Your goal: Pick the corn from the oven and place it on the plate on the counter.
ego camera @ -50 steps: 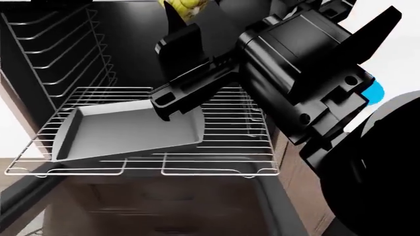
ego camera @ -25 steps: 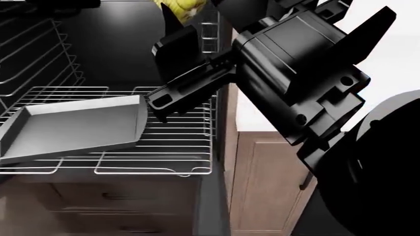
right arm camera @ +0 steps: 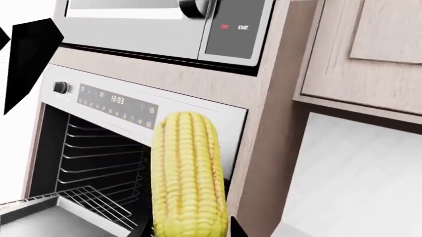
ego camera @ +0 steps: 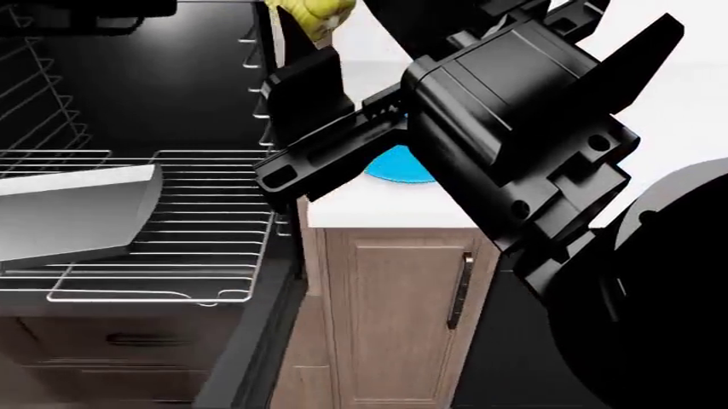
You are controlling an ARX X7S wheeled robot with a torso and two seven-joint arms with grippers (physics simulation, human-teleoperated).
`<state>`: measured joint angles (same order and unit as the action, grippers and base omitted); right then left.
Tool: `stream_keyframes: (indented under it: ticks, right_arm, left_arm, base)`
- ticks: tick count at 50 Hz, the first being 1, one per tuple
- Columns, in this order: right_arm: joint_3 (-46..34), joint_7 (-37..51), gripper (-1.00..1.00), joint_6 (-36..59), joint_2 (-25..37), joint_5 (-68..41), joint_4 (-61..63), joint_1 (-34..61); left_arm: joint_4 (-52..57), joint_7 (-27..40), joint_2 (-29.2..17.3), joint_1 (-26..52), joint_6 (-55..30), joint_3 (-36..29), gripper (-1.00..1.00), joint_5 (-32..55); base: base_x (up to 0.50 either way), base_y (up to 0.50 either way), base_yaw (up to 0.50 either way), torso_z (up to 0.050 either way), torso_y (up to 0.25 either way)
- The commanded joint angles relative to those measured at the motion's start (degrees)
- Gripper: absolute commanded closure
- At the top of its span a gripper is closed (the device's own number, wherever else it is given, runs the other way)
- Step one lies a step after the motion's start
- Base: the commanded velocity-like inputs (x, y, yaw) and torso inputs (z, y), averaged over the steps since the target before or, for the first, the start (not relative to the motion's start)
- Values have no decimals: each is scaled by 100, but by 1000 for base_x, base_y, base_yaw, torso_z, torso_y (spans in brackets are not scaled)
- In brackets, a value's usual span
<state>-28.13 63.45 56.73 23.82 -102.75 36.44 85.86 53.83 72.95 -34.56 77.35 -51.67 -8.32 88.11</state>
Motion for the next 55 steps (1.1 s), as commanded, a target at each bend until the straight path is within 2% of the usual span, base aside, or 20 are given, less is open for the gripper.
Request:
stream_keyframes:
  ticks: [1, 51, 55]
  right_arm:
    - [14, -20, 100, 38, 19, 71, 16, 33]
    - [-62, -78, 100, -105, 53, 133, 40, 51]
    - [-36, -98, 100, -148, 48, 142, 59, 44]
  left_arm:
    - [-13, 43, 18, 77, 9, -50, -100, 37]
    - [16, 63, -2, 64, 121, -112, -100, 29]
    - [-6, 59, -1, 90, 120, -126, -100, 27]
  base:
    - [1, -500, 0, 0, 0]
    - [1, -500, 0, 0, 0]
    - [0, 0, 0, 0, 0]
